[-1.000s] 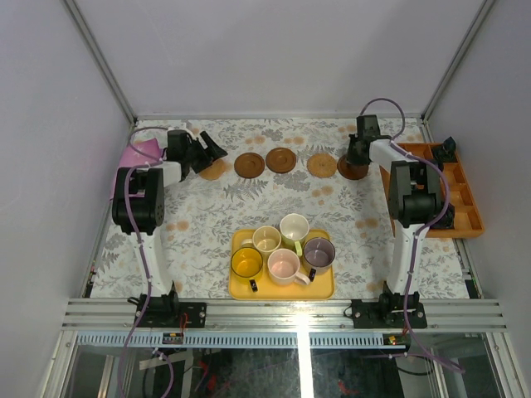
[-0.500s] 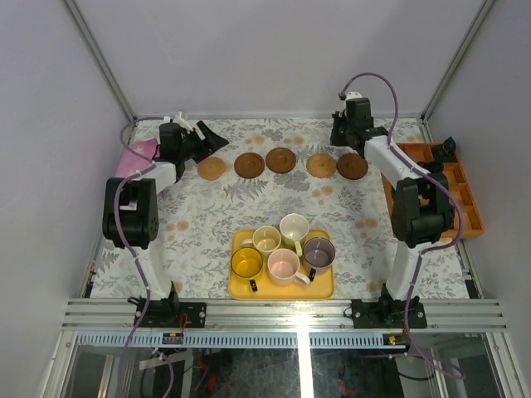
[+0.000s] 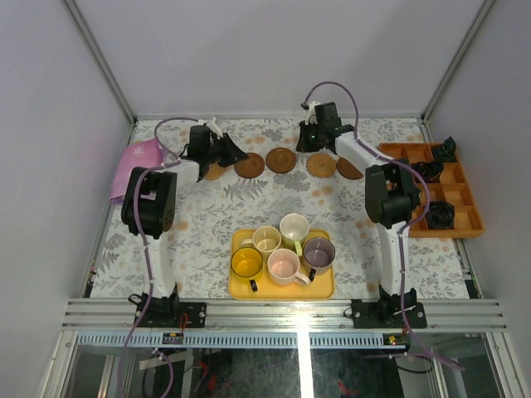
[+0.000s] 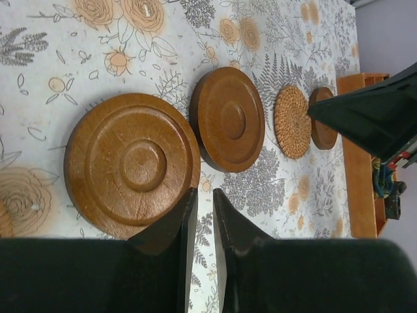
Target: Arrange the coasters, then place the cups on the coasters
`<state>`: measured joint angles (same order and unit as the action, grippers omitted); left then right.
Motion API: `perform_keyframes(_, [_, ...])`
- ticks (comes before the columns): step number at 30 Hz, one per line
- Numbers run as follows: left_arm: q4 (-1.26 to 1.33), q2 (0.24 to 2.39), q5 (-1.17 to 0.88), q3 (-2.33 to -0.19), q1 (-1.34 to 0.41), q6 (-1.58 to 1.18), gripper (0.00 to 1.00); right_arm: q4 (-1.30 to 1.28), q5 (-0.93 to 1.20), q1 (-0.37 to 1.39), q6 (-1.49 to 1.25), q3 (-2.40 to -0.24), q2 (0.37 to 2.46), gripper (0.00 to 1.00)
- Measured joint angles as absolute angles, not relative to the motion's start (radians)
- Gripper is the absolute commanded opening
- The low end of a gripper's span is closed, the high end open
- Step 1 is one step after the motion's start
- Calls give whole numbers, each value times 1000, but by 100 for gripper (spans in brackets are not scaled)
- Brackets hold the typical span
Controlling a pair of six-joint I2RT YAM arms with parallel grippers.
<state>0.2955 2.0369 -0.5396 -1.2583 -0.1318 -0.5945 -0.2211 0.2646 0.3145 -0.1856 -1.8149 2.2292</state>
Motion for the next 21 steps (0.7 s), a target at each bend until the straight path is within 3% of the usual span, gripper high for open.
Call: perform_keyframes(21, [138, 2208, -539, -1420, -182, -524, 14, -288, 388, 384, -187, -1996, 2444, 0])
